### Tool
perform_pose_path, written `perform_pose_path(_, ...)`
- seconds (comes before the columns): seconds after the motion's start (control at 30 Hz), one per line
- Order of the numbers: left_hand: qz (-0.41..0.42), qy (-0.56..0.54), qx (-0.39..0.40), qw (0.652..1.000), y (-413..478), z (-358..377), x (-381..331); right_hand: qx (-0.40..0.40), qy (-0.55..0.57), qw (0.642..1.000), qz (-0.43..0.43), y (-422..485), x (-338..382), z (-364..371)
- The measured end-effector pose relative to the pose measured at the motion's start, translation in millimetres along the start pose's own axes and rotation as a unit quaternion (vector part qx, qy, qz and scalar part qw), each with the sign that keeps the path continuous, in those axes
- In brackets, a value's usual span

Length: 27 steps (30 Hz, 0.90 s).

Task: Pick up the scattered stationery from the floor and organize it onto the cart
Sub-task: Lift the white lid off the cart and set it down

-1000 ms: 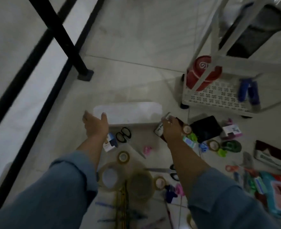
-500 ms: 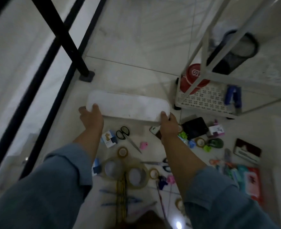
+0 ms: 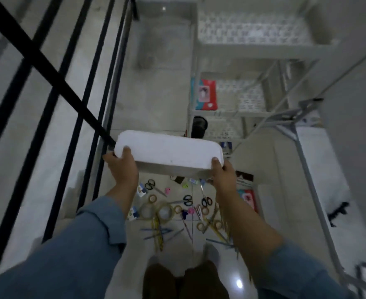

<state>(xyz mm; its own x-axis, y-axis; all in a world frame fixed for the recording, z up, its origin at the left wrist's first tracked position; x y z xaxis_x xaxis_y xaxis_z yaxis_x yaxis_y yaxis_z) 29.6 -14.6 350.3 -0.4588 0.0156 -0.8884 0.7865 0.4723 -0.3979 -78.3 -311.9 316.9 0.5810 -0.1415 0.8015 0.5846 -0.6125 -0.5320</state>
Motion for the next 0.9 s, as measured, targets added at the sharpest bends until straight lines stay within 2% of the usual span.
perform_pose_path(0.4,0.032,-0.102,0.016,0.994,-129.1,74.2,-83.1,-0.034,0.048,0.988,-0.145,-2.0,144.3,-146.1)
perform_pose_path(0.73,0.122,-0.127,0.043,0.983,-131.9,135.3,-205.2,-0.047,0.129,0.962,-0.235,24.9,257.1,-173.1)
perform_pose_path(0.8,0.145,-0.105,0.066,0.982,-124.9,156.2,-236.3,-0.045,0.13,0.959,-0.247,40.6,284.5,-172.2)
perform_pose_path(0.9,0.184,-0.035,0.149,0.971,-107.7,199.7,-274.4,-0.049,0.119,0.957,-0.259,76.3,322.5,-172.2)
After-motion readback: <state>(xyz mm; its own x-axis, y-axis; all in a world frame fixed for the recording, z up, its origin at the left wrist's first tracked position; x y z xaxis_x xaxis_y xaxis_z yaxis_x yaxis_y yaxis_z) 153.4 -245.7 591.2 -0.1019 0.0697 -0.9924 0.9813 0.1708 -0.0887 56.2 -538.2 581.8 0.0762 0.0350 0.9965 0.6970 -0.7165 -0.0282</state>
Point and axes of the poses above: each hand's wrist, its own y-axis towards the middle knuckle, its own z-axis out of the palm, x = y × z, the point moved 10 cm from there along y, towards the middle knuckle, and after that the axes turned 6 degrees about -y, right-handed, at the moved point
